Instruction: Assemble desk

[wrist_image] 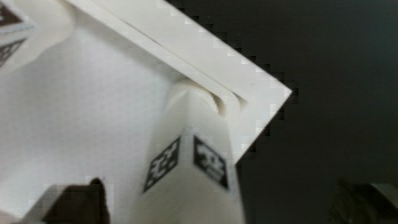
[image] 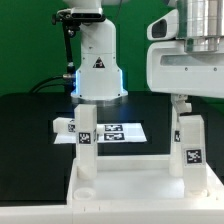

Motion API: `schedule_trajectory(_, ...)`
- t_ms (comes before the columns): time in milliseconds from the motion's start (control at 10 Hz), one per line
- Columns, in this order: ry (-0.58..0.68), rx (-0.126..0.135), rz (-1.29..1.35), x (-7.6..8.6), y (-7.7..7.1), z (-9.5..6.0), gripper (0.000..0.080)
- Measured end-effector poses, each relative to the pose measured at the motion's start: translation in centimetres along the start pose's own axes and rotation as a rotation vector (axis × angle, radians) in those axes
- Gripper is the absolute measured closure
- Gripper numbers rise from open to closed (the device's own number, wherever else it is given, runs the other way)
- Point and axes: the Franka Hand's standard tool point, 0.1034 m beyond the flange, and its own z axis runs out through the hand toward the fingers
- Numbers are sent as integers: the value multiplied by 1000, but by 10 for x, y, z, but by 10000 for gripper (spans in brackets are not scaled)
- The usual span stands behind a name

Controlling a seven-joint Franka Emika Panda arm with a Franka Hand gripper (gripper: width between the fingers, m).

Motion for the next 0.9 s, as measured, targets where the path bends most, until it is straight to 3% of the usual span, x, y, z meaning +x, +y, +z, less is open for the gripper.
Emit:
schedule_trajectory(300,2,-1,-191,2,1,0,152)
schedule_trajectory(400,15,1,-386,12,4,-1,150)
schedule_trajectory(600,41,-15,-660,18,4,-1,150)
schedule_trajectory(700,41,-13,-632,18,4,-1,150)
schedule_trajectory(800,41,-13,-607,18,4,-1,238)
schedule_trajectory(900,41,-13,-607,18,4,-1,380)
